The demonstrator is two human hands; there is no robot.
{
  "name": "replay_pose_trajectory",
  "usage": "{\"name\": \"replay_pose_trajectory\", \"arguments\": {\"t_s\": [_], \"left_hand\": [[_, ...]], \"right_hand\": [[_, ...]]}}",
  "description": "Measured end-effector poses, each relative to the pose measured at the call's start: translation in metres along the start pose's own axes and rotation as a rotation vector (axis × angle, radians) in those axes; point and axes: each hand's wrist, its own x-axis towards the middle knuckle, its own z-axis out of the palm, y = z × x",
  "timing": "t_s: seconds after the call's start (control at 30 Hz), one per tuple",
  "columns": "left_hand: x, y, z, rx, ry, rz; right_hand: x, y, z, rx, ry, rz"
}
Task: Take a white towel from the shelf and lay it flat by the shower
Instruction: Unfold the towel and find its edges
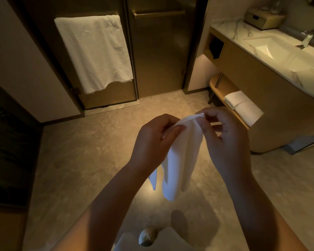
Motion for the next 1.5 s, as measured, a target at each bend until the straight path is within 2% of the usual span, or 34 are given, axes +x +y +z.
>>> {"name": "replay_pose_trajectory", "arguments": {"t_s": [0.27,0.47,0.53,0.6,0.73,0.93,1.17,1.4,1.5], "left_hand": [[-0.010,-0.026,-0.001,0.029,-0.048,-0.082],[-0.013,-0.027,-0.008,-0.061,0.018,-0.128],[-0.010,-0.022,-0.010,-0.027,0.021,-0.089],[-0.008,-0.016,-0.008,0.016,0.007,-0.050],[-0.006,-0.006,-0.005,0.056,-0.024,0.010],[-0.004,0.000,-0.012,0.090,-0.047,0.047],[-0.009,-0.002,-0.021,0.151,-0.056,0.086],[-0.016,-0.019,-0.030,0.188,-0.074,-0.050],[-0.015,-0.019,-0.029,0.226,-0.090,-0.095]], "right_hand": [[0.002,-0.002,-0.010,0.018,0.123,0.007],[0.004,0.008,-0.026,0.164,0.258,0.153],[0.002,0.015,-0.030,0.119,0.216,0.197],[0.001,0.019,-0.031,0.012,0.089,0.208],[-0.009,0.012,-0.017,-0.318,-0.186,0.021],[-0.013,0.005,-0.011,-0.305,-0.275,-0.004],[-0.004,-0.002,-0.011,-0.270,-0.092,-0.072],[0.002,0.005,-0.029,-0.195,0.037,-0.033],[0.003,0.010,-0.040,-0.165,0.085,0.038]]}}
